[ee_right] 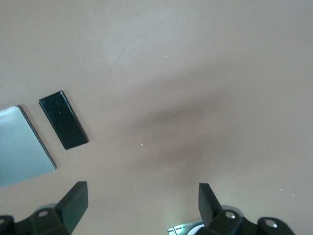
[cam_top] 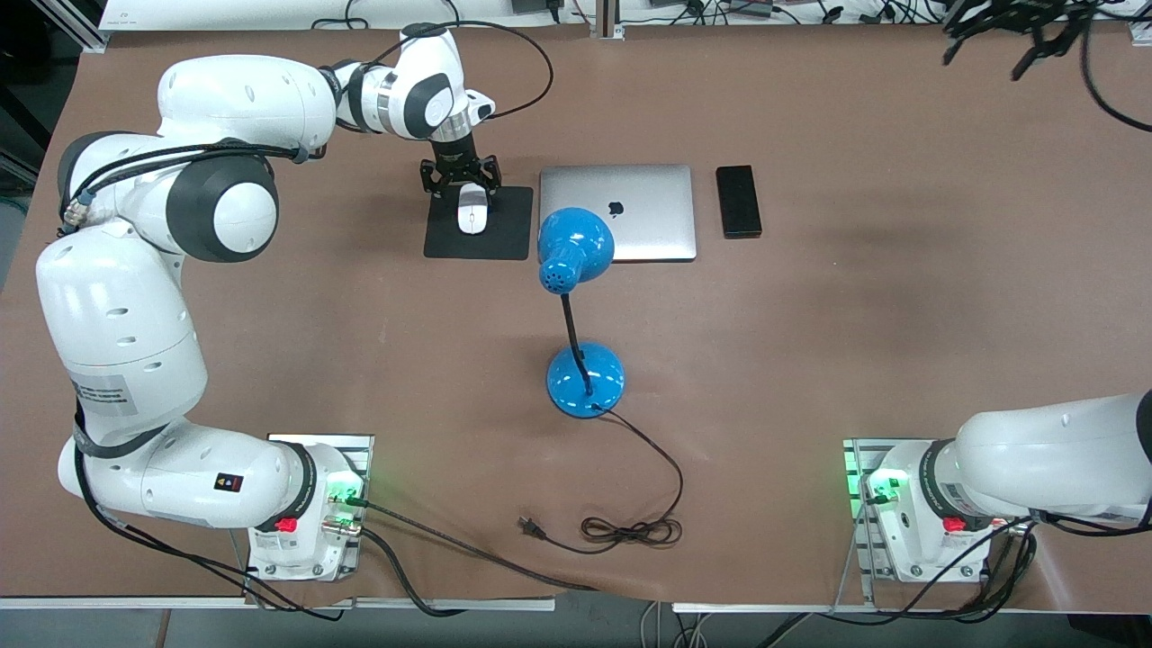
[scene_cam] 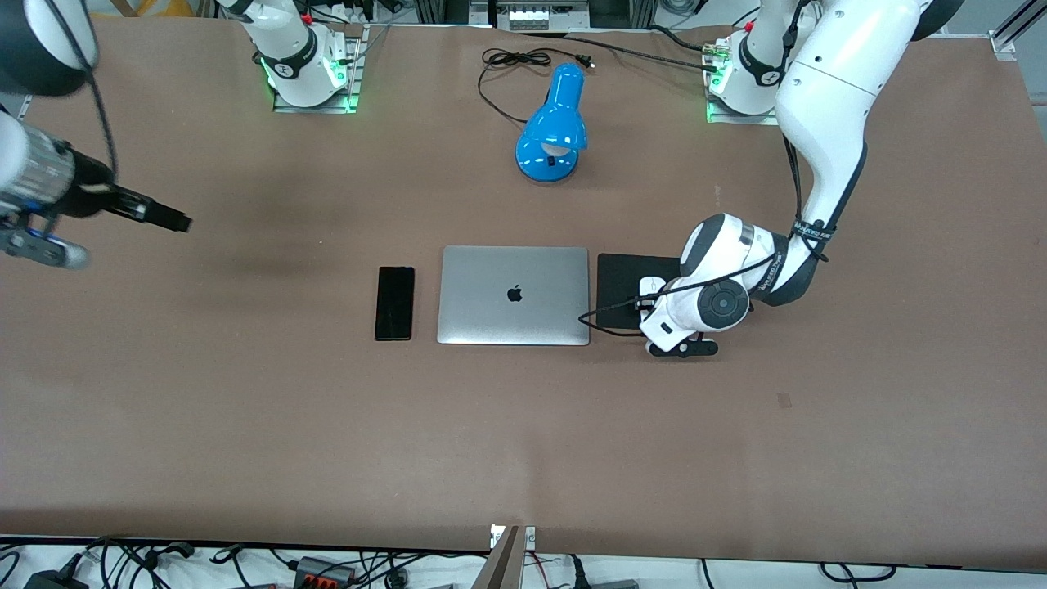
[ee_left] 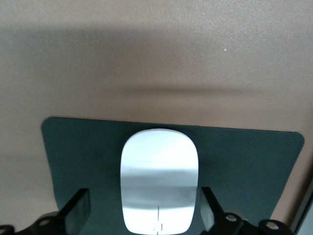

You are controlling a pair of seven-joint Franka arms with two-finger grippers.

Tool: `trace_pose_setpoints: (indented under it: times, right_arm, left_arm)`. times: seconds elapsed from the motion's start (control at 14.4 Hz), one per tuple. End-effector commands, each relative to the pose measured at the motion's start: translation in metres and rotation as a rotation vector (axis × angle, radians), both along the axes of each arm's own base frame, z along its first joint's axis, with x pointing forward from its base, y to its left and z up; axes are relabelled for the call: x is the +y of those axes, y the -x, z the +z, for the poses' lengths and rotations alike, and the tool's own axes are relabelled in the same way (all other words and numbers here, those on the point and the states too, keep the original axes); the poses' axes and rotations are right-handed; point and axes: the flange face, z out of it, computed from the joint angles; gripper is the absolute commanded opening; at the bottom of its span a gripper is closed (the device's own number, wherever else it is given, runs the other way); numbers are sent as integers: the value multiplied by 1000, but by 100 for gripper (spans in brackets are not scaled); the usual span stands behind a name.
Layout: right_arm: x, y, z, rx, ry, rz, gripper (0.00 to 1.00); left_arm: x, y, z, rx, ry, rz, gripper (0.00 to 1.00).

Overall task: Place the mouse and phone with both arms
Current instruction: 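Lower the mouse onto the mouse pad while the right gripper withdraws, then open the left gripper and withdraw it from the mouse pad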

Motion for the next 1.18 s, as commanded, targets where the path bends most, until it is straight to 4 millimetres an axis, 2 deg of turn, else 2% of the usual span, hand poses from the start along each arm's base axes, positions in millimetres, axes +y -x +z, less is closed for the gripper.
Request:
trace_pose_setpoints:
  times: [0.0,0.07,0.21,0.35,0.42,0.55,0.62,0.83,0.97,1.11]
  right_arm:
    - [-11,11,7,-21,11,-13,100]
    - [-10,12,14,-54,27,-9,100]
    - [-8,11,14,-80,37,-6,100]
    - [-13,4,15,-137,36,-8,100]
    - [-11,4,16,-140,38,-1,100]
    - [-10,2,19,-146,37,5,100]
    - [-9,2,20,-146,37,6,100]
    - [12,2,29,-156,35,34,100]
    - [18,2,29,-155,34,44,100]
    - [19,2,29,-155,34,46,100]
  left_arm:
    - [4,0,25,3,-46,-16,100]
    - [14,-8,45,-34,-68,-28,100]
    - [19,-21,96,-147,-119,-78,100]
    - [25,-27,137,-207,-120,-78,100]
    - [23,-30,169,-259,-110,-75,100]
    - [32,-39,226,-347,-99,-50,100]
    - [51,-41,253,-367,-108,-22,100]
    - [103,-35,317,-340,-125,-75,100]
    - [133,-25,342,-203,-115,-139,100]
    - [156,-16,367,-119,-18,-107,100]
